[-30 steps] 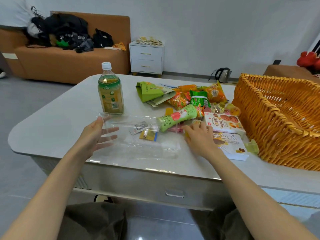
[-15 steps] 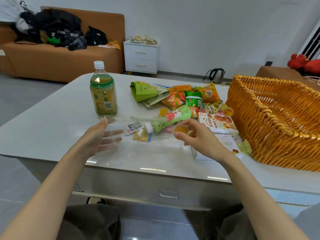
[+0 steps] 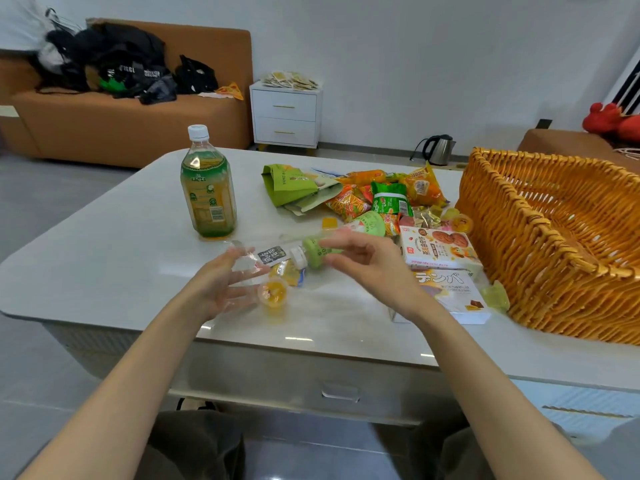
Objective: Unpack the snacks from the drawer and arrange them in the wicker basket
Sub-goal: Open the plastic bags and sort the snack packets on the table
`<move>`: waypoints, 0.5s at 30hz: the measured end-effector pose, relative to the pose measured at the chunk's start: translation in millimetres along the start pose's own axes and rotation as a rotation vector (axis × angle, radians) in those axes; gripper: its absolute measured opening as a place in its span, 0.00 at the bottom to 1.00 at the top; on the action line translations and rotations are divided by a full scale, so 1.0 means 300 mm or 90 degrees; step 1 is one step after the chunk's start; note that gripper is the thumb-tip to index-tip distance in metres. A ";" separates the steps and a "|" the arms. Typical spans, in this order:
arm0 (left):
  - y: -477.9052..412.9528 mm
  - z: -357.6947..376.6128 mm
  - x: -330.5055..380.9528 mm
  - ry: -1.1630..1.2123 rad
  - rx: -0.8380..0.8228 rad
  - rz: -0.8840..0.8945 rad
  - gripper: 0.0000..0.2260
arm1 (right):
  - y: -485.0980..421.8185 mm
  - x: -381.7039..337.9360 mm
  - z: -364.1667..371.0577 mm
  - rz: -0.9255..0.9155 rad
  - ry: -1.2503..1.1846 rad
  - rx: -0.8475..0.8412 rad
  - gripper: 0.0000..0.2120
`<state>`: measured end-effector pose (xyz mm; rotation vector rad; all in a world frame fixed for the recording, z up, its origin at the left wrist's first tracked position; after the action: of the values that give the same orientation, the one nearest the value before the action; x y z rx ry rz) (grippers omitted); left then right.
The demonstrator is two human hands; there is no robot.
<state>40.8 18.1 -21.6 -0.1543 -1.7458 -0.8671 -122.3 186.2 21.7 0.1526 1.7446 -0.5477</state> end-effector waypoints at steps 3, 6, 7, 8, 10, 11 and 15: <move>-0.018 -0.038 -0.011 0.002 0.010 -0.013 0.14 | -0.008 0.003 -0.098 -0.024 -0.002 0.196 0.07; -0.036 -0.076 -0.020 0.009 0.024 -0.010 0.15 | -0.034 0.065 -0.223 0.057 0.227 0.357 0.07; -0.039 -0.089 -0.022 0.012 0.033 -0.008 0.15 | -0.049 0.102 -0.250 0.097 0.309 0.337 0.09; -0.042 -0.095 -0.021 0.017 0.039 -0.008 0.15 | -0.063 0.141 -0.267 0.129 0.373 0.288 0.11; -0.043 -0.102 -0.017 0.020 0.051 -0.005 0.15 | -0.082 0.217 -0.261 0.171 0.493 0.168 0.15; -0.043 -0.106 -0.013 0.020 0.058 -0.002 0.15 | -0.087 0.249 -0.246 0.191 0.569 0.117 0.17; -0.043 -0.121 -0.004 -0.006 0.077 0.006 0.17 | -0.104 0.287 -0.203 0.249 0.787 0.077 0.19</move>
<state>63.0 -13.2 -24.7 -0.0866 -1.7992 -0.7532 -210.2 169.3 -42.2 1.0730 2.7521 -0.2449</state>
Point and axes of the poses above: each hand's wrist, its own y-axis away from the middle knuckle, its own z-axis out of the palm, x = y × z, the point moved 2 cm from there along -y, towards the middle knuckle, and after that the axes turned 11 degrees about -y, right-handed, at the moved point
